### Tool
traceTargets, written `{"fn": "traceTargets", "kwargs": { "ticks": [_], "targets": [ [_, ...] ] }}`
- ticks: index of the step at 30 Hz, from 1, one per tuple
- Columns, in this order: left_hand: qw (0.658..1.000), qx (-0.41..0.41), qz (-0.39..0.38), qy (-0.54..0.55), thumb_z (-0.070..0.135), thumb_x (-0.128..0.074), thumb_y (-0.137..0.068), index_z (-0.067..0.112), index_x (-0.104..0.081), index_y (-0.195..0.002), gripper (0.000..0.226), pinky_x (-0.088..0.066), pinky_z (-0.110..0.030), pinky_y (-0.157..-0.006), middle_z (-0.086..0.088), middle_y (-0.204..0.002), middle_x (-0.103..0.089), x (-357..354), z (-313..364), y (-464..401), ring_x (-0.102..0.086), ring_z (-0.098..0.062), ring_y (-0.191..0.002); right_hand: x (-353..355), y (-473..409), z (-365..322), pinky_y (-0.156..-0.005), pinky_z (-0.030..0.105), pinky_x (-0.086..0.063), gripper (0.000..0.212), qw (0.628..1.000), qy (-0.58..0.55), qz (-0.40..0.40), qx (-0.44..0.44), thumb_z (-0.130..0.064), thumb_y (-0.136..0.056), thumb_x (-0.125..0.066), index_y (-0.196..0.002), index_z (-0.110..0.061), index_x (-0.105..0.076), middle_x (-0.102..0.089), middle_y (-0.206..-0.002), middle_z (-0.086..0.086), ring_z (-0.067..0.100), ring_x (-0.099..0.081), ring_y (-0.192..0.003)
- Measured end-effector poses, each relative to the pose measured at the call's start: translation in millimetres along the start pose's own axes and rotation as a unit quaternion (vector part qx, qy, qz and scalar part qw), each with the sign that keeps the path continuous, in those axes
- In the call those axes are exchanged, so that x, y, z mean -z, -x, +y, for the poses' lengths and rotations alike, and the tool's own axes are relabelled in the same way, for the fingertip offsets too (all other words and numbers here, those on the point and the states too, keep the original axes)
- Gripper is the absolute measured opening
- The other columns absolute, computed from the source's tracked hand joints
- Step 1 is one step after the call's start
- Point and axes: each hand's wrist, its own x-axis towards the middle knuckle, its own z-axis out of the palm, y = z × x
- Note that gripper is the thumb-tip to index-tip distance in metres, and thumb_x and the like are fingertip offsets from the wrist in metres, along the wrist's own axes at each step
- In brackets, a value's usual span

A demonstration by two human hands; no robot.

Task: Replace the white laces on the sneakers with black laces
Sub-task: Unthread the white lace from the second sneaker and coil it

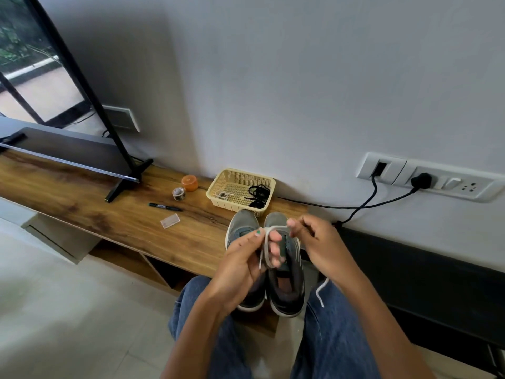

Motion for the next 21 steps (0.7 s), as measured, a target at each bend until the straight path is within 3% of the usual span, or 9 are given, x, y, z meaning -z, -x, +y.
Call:
{"fn": "traceTargets", "kwargs": {
  "ticks": [2,4,7,10,13,15,17,21],
  "targets": [
    [0.996,-0.015,0.027,0.088,0.017,-0.041,-0.092,0.001,-0.067,-0.096,0.031,-0.057,-0.027,-0.071,-0.012,-0.081,-0.067,-2,3,-3,-0.065,-0.019,-0.07,-7,3,2,-0.053,0.021,-0.029,0.043,0.999,0.018,-0.046,-0.002,-0.047,-0.094,-0.04,-0.076,-0.014,-0.06,-0.053,-0.064,0.004,0.007,-0.047,-0.057],
    [0.993,-0.036,0.057,0.096,0.018,-0.042,-0.09,0.0,-0.064,-0.107,0.033,-0.058,-0.028,-0.079,-0.016,-0.099,-0.071,-1,4,-6,-0.071,-0.023,-0.086,-13,8,1,-0.062,0.023,-0.036,0.038,0.992,0.037,-0.119,-0.013,-0.039,-0.1,-0.038,-0.081,-0.013,-0.06,-0.061,-0.077,0.006,0.014,-0.055,-0.071],
    [0.995,-0.061,0.074,0.017,0.015,-0.034,-0.1,0.005,-0.06,-0.116,0.033,-0.053,-0.029,-0.093,-0.014,-0.114,-0.069,4,1,-6,-0.066,-0.022,-0.109,-19,14,-7,-0.063,0.019,-0.037,0.029,0.972,0.074,-0.223,-0.019,-0.031,-0.102,-0.037,-0.08,-0.022,-0.053,-0.056,-0.074,-0.008,0.003,-0.052,-0.067],
    [0.982,-0.074,0.099,-0.142,0.013,-0.032,-0.103,0.011,-0.062,-0.115,0.032,-0.051,-0.026,-0.095,-0.007,-0.112,-0.071,11,-5,-7,-0.065,-0.016,-0.109,-17,16,-17,-0.06,0.02,-0.036,0.024,0.958,0.114,-0.261,-0.011,-0.031,-0.102,-0.039,-0.084,-0.022,-0.052,-0.053,-0.073,-0.009,0.002,-0.049,-0.064],
    [0.932,-0.094,0.1,-0.335,0.01,-0.037,-0.103,0.021,-0.064,-0.102,0.03,-0.049,-0.019,-0.079,0.011,-0.094,-0.071,22,-15,-9,-0.066,-0.005,-0.092,-9,18,-29,-0.057,0.015,-0.035,0.024,0.966,0.103,-0.238,0.023,-0.03,-0.1,-0.045,-0.078,-0.025,-0.053,-0.052,-0.069,-0.01,-0.002,-0.048,-0.061],
    [0.905,-0.089,0.078,-0.409,0.01,-0.039,-0.103,0.022,-0.063,-0.092,0.029,-0.044,-0.022,-0.07,0.014,-0.079,-0.065,26,-21,-8,-0.059,-0.004,-0.076,-4,17,-34,-0.062,0.013,-0.038,0.023,0.977,0.075,-0.193,0.044,-0.029,-0.099,-0.046,-0.081,-0.024,-0.058,-0.057,-0.072,-0.011,-0.004,-0.052,-0.067],
    [0.918,-0.062,0.069,-0.385,0.009,-0.038,-0.103,0.016,-0.064,-0.089,0.03,-0.045,-0.023,-0.07,0.009,-0.074,-0.065,22,-21,-6,-0.059,-0.006,-0.073,1,13,-32,-0.065,0.018,-0.04,0.023,0.986,0.07,-0.137,0.059,-0.031,-0.098,-0.047,-0.081,-0.024,-0.06,-0.061,-0.075,-0.01,0.0,-0.055,-0.07],
    [0.974,-0.005,0.048,-0.219,0.006,-0.03,-0.102,0.0,-0.06,-0.084,0.036,-0.044,-0.017,-0.058,0.001,-0.059,-0.058,7,-11,-4,-0.053,-0.008,-0.057,9,6,-19,-0.053,0.016,-0.031,0.024,0.997,0.049,-0.031,0.044,-0.033,-0.097,-0.049,-0.081,-0.022,-0.062,-0.054,-0.059,-0.023,-0.002,-0.047,-0.055]
  ]
}}
